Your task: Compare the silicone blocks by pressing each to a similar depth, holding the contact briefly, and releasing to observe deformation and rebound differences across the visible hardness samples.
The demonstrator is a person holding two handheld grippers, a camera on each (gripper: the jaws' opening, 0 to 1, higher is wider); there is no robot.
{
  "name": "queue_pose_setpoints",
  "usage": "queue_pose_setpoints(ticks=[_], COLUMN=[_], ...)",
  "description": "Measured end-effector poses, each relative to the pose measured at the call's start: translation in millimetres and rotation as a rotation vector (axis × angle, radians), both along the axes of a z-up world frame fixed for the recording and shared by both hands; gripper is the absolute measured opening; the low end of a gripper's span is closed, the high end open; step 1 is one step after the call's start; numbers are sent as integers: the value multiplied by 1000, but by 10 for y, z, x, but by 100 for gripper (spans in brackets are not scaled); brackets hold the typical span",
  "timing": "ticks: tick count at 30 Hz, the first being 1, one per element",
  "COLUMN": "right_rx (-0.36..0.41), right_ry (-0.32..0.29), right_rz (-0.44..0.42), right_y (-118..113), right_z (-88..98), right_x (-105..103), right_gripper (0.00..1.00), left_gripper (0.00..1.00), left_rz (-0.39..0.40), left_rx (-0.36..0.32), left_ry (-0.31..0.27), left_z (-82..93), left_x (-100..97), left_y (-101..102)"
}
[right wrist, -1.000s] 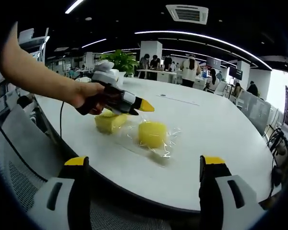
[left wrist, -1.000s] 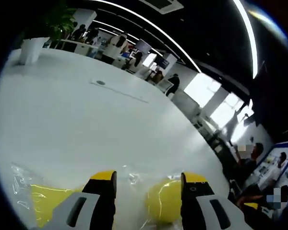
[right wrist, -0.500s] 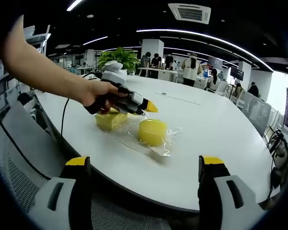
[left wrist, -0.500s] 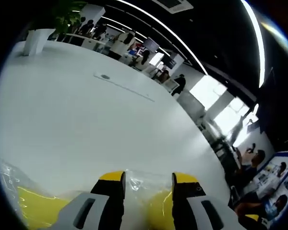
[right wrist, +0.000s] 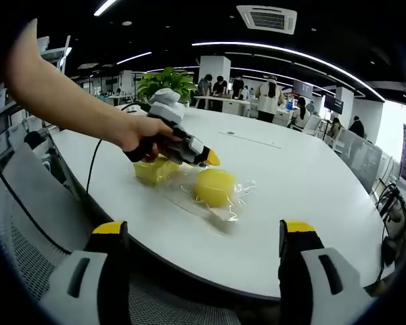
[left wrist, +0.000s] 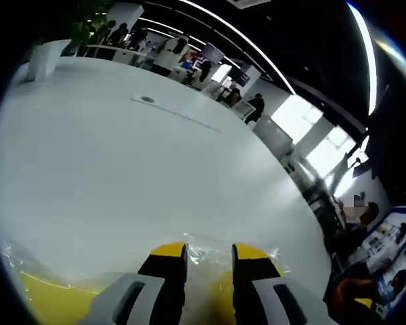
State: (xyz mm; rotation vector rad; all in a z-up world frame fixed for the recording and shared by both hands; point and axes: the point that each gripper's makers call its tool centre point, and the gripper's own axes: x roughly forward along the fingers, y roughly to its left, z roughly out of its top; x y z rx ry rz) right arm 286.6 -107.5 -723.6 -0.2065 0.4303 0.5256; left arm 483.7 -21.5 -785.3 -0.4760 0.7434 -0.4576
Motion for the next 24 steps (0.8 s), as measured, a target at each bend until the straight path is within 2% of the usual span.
queue_pose_setpoints(ticks=[2,4,5,7,12,17,19,21,22,24], right_rx=[-2,-7,-8,-4,-9,-12,-14,-14,-14,-18], right_ry=[0,-1,-2,-5,-5,-4,-5,-5,-5,-5], right_rz=[-1,-1,-3,-9,-10,-10,-8,-8,-8,-5], right_y=[-3,-4,-6,-11,-15,-17,-16,-15,-15,-13], right_z=[-2,-5,-3,7,4,-3,-4,-5,-5,-9], right_x=[2,4,7,15,13,11,10,10,10,8], right_gripper=[86,85,85,85,84,84,84,84,84,84], left_gripper=[18,12,12,11,2,0,0,0,0,0], left_rz=[-1,-31,-18,-18,-27,-38,-39,-68,-81,-141], left_rx=[12,61,37,32,-2,-25,-62,-137,-137,-134], left_ry=[-7,-25,-21,-19,-13,-40,-56,-74,-83,-145], left_z=[-18,-64,-44,-44,-42,19,82,199,227,356], left_x=[5,-6,-3,-4,-23,-14,-16,-44,-54,-89], left_y=[5,22,12,3,-53,-88,-106,-168,-166,-203])
